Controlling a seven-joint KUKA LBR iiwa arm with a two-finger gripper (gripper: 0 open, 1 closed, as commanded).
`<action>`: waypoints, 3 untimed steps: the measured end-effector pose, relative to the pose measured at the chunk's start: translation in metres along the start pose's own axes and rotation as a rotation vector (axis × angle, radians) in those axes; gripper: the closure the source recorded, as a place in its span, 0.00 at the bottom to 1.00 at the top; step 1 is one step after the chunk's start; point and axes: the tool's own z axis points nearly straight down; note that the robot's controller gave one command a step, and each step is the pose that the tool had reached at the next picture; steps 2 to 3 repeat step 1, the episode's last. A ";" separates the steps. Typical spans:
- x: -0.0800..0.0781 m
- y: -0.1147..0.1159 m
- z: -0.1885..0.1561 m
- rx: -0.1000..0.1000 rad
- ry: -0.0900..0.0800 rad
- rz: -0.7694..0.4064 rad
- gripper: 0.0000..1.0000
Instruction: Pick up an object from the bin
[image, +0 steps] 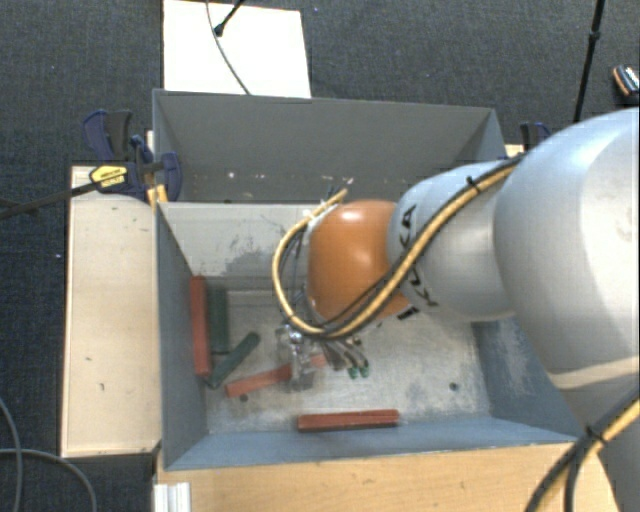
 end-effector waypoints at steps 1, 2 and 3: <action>0.032 -0.001 -0.144 0.002 -0.007 -0.221 1.00; 0.032 -0.001 -0.144 0.002 -0.007 -0.221 1.00; 0.032 -0.001 -0.144 0.002 -0.007 -0.221 1.00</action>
Offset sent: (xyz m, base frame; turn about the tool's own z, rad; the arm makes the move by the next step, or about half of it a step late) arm -0.0324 -0.0096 0.1399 -0.2213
